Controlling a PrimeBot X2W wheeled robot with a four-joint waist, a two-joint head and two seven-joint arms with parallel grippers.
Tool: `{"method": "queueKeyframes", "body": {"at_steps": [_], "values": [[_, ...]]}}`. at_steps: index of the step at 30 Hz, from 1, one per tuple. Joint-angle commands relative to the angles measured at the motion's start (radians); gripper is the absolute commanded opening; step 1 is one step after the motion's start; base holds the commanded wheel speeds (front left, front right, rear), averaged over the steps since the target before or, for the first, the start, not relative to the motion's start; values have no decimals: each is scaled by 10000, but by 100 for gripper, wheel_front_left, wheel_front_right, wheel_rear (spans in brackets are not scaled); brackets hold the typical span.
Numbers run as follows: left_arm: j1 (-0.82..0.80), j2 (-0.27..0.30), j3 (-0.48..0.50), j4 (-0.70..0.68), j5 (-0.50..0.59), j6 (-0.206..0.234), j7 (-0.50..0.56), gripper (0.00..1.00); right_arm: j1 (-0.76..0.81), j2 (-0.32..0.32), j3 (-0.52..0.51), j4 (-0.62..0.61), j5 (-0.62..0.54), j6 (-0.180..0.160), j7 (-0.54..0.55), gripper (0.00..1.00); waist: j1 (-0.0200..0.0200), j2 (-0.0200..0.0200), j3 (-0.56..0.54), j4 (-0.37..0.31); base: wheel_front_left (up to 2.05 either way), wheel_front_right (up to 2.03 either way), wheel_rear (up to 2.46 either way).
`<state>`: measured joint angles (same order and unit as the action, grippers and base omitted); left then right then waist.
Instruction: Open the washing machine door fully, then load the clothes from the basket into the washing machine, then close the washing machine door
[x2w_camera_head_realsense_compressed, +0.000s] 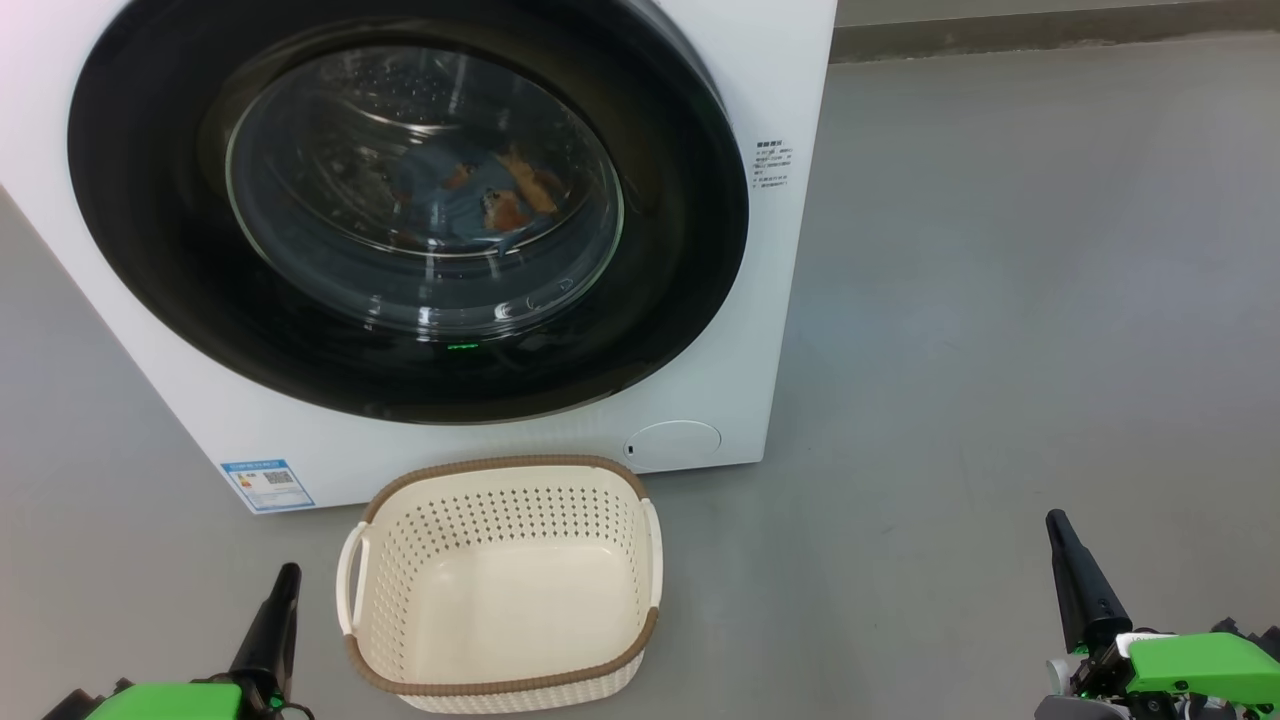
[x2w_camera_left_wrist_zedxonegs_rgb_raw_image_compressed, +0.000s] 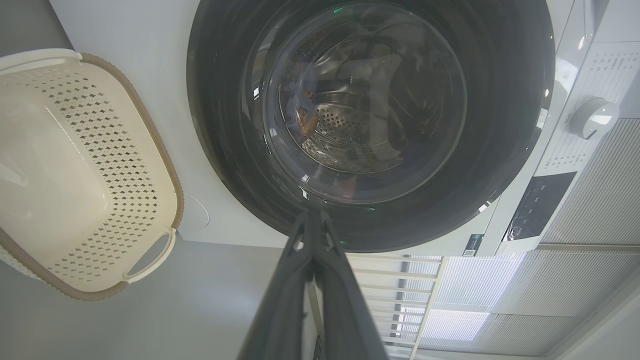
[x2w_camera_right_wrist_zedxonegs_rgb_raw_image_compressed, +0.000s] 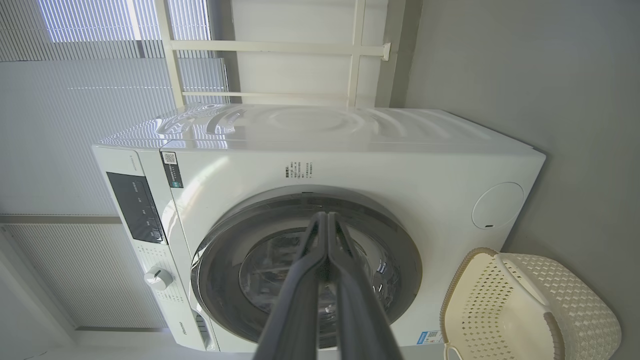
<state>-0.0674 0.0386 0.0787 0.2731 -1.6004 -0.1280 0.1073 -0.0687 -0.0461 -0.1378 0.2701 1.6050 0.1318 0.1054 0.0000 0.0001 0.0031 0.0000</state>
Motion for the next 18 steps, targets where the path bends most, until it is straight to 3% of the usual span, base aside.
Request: {"method": "queueKeyframes", "body": {"at_steps": [1, 18], "values": [[-406, 116, 353, -280, -80, -27, 61, 0, -392, -41, 238, -253, 34, -11, 80, 0, 0, -1, 0, 0, 0, 0, 0], [-406, 116, 352, -280, -81, -27, 61, 0, -392, -41, 239, -253, 35, -11, 79, 0, 0, -1, 0, 0, 0, 0, 0]]}}
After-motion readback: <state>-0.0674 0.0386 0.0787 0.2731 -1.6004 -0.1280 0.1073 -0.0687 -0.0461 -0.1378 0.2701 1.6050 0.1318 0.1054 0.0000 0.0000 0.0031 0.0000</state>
